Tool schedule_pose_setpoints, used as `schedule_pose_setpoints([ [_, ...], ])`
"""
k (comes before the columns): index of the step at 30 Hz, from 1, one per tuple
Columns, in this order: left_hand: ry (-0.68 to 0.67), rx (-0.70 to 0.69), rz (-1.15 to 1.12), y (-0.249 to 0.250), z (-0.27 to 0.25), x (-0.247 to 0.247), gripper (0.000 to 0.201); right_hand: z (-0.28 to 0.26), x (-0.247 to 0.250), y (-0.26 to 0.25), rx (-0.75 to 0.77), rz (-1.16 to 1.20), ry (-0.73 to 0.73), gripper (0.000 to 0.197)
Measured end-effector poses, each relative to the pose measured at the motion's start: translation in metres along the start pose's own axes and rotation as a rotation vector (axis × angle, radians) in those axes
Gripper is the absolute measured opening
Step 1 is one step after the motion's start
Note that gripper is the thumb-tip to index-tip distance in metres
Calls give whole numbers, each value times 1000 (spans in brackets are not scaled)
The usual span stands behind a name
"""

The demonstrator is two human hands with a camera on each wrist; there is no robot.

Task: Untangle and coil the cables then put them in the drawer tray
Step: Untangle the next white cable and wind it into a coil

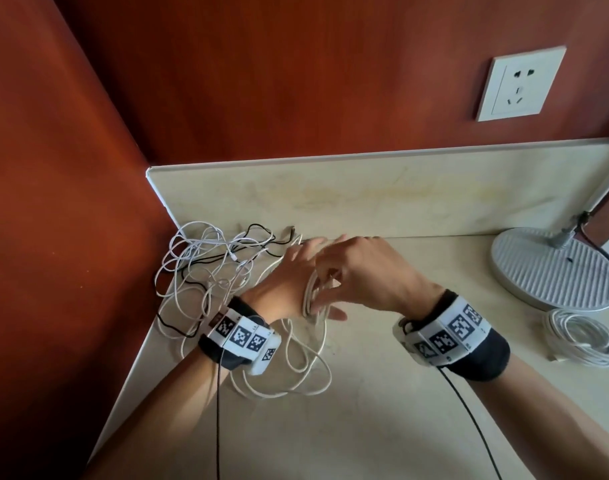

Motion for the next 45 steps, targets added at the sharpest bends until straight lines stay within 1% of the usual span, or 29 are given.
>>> schedule_pose_setpoints([
  [2,-1,10,-251,11,-13,2,95,1,7,7,15,323,-44,35],
  [3,2,37,-337,13,-18,2,92,2,10,11,-6,485,-64,30],
  [4,26,46,-392,14,-20,3,96,1,13,14,-39,623,-84,26],
  [5,69,23,-427,14,-18,4,109,0,15,15,-59,733,-95,22],
  [7,145,-70,-502,14,-13,4,138,-2,15,14,-55,876,-80,20],
  [8,162,-82,-521,11,-10,2,143,-2,14,14,-53,933,-54,20],
  [9,163,-85,-521,10,-12,5,142,-2,13,15,-67,992,-10,22],
  [12,177,-66,-483,9,-17,15,123,-1,5,19,-137,1126,159,30],
  [13,213,-115,-497,12,-21,18,123,-2,3,21,-148,1129,202,33],
  [15,280,-217,-502,21,-24,24,132,-3,0,22,-155,1106,269,36],
  [18,273,-190,-448,33,-28,34,141,-4,-1,23,-173,1038,329,35],
  [21,291,-255,-428,43,-34,47,136,-8,1,23,-203,1010,357,21],
  [22,282,-249,-435,45,-38,50,137,-8,1,23,-204,1024,331,18],
  [23,233,-185,-464,45,-40,51,140,-9,1,23,-207,1055,284,18],
  [24,159,-96,-530,45,-41,51,142,-9,1,24,-212,1096,231,19],
  [25,73,-49,-627,45,-42,50,137,-10,-1,27,-217,1143,187,23],
  [26,11,-91,-746,48,-41,48,134,-11,-2,30,-213,1181,152,27],
  [27,-21,-181,-839,52,-41,48,134,-12,-5,33,-205,1212,127,31],
  [28,-43,-229,-878,54,-40,46,134,-12,-9,36,-202,1250,112,32],
  [32,-2,-378,-846,56,-34,47,117,-11,-20,37,-232,1342,135,31],
  [34,8,-373,-866,51,-32,46,121,-9,-23,34,-247,1317,163,23],
  [35,31,-330,-860,48,-34,47,129,-8,-24,31,-260,1300,197,26],
  [37,126,-158,-861,35,-34,51,144,-7,-26,20,-231,1250,268,34],
  [38,206,-109,-798,28,-33,55,139,-7,-27,15,-213,1205,296,35],
  [40,375,-205,-584,20,-30,60,102,-7,-29,8,-187,1092,308,34],
  [41,433,-209,-511,16,-27,62,88,-8,-32,6,-180,1023,292,33],
  [43,592,-133,-439,6,-21,68,69,-13,-38,5,-207,833,226,36],
  [44,665,-92,-457,-1,-20,72,64,-16,-43,3,-224,743,179,34],
  [45,709,-47,-544,-10,-17,74,62,-19,-47,0,-229,680,138,31],
])
Point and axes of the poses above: each hand's wrist, its own z-axis towards the middle knuckle, its own x-axis out of the back of the hand, y = z × x, the point moved 4 cm from there along z, towards the middle knuckle, and after that the axes turned 4 degrees about x, right-handed, at the moved point
